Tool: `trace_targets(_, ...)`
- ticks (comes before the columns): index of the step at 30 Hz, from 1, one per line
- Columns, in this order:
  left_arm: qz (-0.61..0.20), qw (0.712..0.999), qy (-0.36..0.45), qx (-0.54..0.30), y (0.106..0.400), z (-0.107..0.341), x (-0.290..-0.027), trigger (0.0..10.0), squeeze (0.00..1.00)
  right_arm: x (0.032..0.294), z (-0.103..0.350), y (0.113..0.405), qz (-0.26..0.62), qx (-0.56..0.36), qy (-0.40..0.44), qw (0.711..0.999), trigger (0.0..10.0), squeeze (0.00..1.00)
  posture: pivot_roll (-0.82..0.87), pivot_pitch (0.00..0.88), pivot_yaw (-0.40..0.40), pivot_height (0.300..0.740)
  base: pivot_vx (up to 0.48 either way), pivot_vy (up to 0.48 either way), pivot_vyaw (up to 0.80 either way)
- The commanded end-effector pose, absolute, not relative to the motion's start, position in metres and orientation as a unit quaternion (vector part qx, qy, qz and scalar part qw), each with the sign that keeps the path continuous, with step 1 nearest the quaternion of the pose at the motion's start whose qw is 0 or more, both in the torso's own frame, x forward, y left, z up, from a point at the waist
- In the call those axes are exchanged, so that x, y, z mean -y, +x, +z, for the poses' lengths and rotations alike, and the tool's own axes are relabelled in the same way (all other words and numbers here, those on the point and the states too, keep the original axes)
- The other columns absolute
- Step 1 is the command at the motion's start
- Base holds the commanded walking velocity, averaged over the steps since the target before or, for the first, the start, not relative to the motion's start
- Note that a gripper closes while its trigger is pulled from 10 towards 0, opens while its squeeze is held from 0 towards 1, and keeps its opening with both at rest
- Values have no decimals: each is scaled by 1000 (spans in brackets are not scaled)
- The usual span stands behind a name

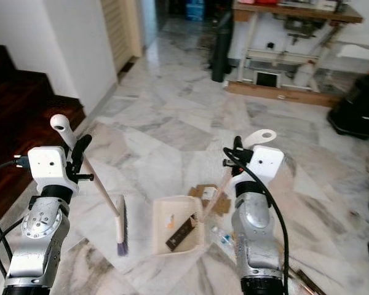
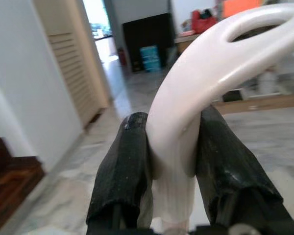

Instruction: Sweep floor

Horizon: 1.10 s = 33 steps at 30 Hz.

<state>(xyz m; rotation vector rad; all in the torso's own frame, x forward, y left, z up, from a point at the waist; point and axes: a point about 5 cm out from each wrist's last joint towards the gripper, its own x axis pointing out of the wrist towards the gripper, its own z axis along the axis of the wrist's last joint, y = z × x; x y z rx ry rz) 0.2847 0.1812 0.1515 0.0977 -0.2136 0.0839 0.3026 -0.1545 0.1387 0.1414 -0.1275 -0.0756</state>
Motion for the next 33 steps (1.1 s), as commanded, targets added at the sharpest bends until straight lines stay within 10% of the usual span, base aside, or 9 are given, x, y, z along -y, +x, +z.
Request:
trace_targets(1, 36, 990, 52, 128, 287, 160, -178, 10000, 0, 152, 157, 305, -33, 102, 75, 991, 10000, 0, -50, 0, 11, 740, 0, 0, 800)
trace_targets(33, 70, 987, 55, 135, 287, 162, -179, 10000, 0, 140, 168, 322, -13, 107, 83, 991, 10000, 0, -35, 0, -7, 740, 0, 0, 800)
